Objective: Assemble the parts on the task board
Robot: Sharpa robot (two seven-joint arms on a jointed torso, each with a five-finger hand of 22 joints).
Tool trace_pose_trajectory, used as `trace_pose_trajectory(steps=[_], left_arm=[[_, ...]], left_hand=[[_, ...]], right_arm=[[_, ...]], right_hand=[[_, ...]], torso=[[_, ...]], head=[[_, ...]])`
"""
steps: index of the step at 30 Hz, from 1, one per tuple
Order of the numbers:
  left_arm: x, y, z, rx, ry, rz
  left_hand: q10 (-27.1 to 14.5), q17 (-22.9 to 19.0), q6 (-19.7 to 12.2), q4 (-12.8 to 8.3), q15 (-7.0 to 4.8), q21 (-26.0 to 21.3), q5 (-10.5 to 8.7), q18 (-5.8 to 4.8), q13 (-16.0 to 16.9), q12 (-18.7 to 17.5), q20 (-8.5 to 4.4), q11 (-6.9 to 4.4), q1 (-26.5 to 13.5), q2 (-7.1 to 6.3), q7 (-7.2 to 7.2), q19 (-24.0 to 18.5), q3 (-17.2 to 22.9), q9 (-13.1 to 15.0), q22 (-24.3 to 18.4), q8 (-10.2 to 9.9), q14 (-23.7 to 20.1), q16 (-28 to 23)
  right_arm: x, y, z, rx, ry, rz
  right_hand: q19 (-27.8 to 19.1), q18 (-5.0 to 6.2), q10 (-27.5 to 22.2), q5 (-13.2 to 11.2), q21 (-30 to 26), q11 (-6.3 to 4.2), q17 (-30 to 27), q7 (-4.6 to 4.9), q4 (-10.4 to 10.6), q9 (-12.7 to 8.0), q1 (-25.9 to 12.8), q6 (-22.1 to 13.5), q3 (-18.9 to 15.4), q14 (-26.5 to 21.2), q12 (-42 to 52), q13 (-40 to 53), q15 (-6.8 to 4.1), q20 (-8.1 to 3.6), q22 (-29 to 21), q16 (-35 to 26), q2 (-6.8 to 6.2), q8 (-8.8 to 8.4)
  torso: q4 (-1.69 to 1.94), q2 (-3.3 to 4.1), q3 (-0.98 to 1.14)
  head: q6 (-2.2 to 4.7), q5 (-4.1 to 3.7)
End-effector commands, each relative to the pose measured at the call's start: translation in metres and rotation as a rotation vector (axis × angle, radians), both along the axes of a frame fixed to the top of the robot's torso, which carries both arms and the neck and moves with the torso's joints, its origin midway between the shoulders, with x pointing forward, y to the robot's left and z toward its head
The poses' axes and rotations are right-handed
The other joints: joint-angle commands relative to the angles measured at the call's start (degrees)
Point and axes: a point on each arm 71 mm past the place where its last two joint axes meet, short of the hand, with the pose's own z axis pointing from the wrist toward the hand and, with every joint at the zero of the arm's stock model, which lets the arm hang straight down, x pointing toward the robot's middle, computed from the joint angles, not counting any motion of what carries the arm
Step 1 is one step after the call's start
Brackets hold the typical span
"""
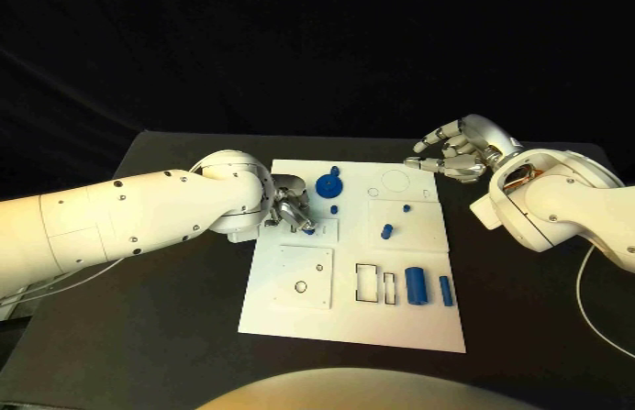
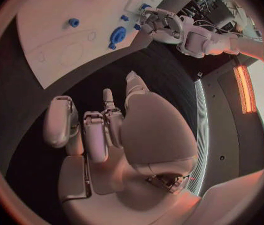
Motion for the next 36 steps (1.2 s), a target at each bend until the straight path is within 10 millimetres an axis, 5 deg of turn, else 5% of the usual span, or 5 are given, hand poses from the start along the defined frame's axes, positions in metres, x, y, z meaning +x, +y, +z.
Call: trace_pose_trajectory(steps=[1,24,36], left_arm=[[-0.001,0.0,0.001,-0.032,-0.01,0.022],[-0.014,0.015,0.004,-0.158,-0.107,0.132],[-0.018,0.011,-0.007,-0.147,-0.144,0.126]], left_hand=[[0.4,1.3,0.5,-11.5,-0.31,0.4,0.3,-1.14,0.0,0.3,-0.21,-0.09,-0.4,0.34,-0.78,0.5,11.8,0.1,0.2,0.4,2.9,0.2],[0.6,1.4,0.7,-11.8,-0.4,0.7,0.2,-1.21,0.1,0.4,-0.29,-0.19,-0.4,0.46,-0.89,0.8,12.1,0.1,0.7,0.5,2.9,0.3],[0.7,1.4,0.7,-11.9,-0.42,0.9,0.14,-1.27,0.3,0.5,-0.32,-0.22,-0.4,0.47,-0.92,1.0,12.2,0.1,1.1,0.5,2.9,0.3]], right_arm=[[0.0,0.001,0.0,-0.01,-0.004,0.01],[-0.001,-0.001,0.0,-0.01,-0.005,0.005],[-0.001,-0.001,-0.002,-0.01,-0.003,0.006]], right_hand=[[-0.2,0.77,-0.3,0.0,-0.4,0.07,5.7,-0.12,-0.1,0.0,-0.2,0.2,-0.4,4.0,-0.2,5.8,0.05,-0.19,1.8,-0.3,0.12,0.18],[-0.1,0.76,-0.3,0.0,-0.4,0.04,5.7,-0.15,0.0,0.1,-0.3,0.3,-0.5,4.0,-0.1,5.8,0.02,-0.22,1.8,-0.3,0.23,0.31],[-0.1,0.76,-0.3,0.0,-0.4,0.04,5.7,-0.15,0.0,0.1,-0.3,0.3,-0.5,4.0,-0.1,5.8,0.02,-0.22,1.8,-0.3,0.23,0.31]], torso=[[-0.05,-0.02,-0.01],[0.25,-0.09,0.06],[-0.06,-0.06,0.01]], head=[[0.03,-0.03],[-0.33,-0.09],[-0.28,0.22]])
